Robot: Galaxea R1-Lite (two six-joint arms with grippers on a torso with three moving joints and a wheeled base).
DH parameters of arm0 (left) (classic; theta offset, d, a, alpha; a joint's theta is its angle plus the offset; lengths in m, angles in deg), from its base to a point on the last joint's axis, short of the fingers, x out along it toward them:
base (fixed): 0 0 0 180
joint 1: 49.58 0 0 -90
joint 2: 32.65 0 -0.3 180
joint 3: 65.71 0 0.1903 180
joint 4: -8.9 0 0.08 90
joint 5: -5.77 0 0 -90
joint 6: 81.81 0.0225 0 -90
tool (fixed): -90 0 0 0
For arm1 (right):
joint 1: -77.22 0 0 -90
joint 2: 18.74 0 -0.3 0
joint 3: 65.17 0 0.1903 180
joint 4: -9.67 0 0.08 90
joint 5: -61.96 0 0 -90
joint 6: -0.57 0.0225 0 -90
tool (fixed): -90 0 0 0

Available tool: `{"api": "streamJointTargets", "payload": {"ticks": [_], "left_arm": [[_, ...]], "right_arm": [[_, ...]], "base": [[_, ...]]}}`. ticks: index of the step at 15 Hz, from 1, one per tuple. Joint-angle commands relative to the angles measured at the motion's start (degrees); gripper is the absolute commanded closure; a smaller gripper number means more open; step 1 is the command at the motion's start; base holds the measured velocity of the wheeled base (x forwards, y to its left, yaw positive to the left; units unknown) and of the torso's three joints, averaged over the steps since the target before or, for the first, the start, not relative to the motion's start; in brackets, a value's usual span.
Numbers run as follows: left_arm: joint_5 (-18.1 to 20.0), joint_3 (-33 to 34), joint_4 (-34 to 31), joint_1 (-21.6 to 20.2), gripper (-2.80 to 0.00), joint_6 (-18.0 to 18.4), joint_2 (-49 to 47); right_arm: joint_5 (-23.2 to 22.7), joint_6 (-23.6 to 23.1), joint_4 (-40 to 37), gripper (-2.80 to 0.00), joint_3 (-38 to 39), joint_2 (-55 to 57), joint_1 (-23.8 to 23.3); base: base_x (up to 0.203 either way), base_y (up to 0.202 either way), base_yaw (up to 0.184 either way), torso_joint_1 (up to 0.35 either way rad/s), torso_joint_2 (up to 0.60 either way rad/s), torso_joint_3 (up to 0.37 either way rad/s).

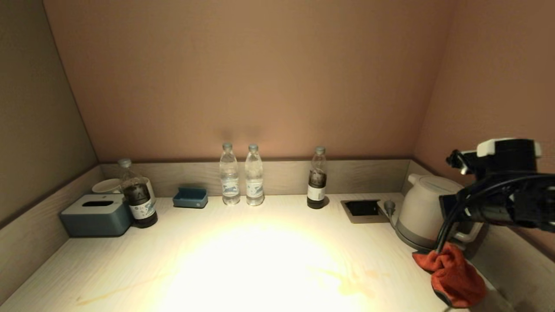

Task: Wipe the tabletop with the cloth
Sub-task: Pick up the tablecloth

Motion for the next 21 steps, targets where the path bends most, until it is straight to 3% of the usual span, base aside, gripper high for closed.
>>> {"api": "streamJointTargets", "payload": {"ticks": [1, 17, 18, 21], "left_arm": [[-0.02, 0.00, 0.00, 0.00, 0.00, -0.03, 0.02], [-0.02, 0.00, 0.00, 0.00, 0.00, -0.03, 0.02], [-0.02, 0.00, 0.00, 0.00, 0.00, -0.03, 0.02], [-0.02, 0.00, 0.00, 0.00, 0.00, -0.03, 0.02]], "right_arm": [[0.59, 0.17, -0.16, 0.00, -0.64, 10.27, -2.93], [1.80, 0.35, -1.16, 0.00, 5.02, 6.69, -3.72], [1.67, 0.35, -1.21, -2.80, 5.39, 5.64, -3.65], [1.50, 0.31, -1.13, -2.80, 7.81, 3.62, -3.55]], "base": [[0.000, 0.000, 0.000, 0.000, 0.00, 0.000], [0.000, 0.000, 0.000, 0.000, 0.00, 0.000], [0.000, 0.000, 0.000, 0.000, 0.00, 0.000], [0.000, 0.000, 0.000, 0.000, 0.00, 0.000]]}}
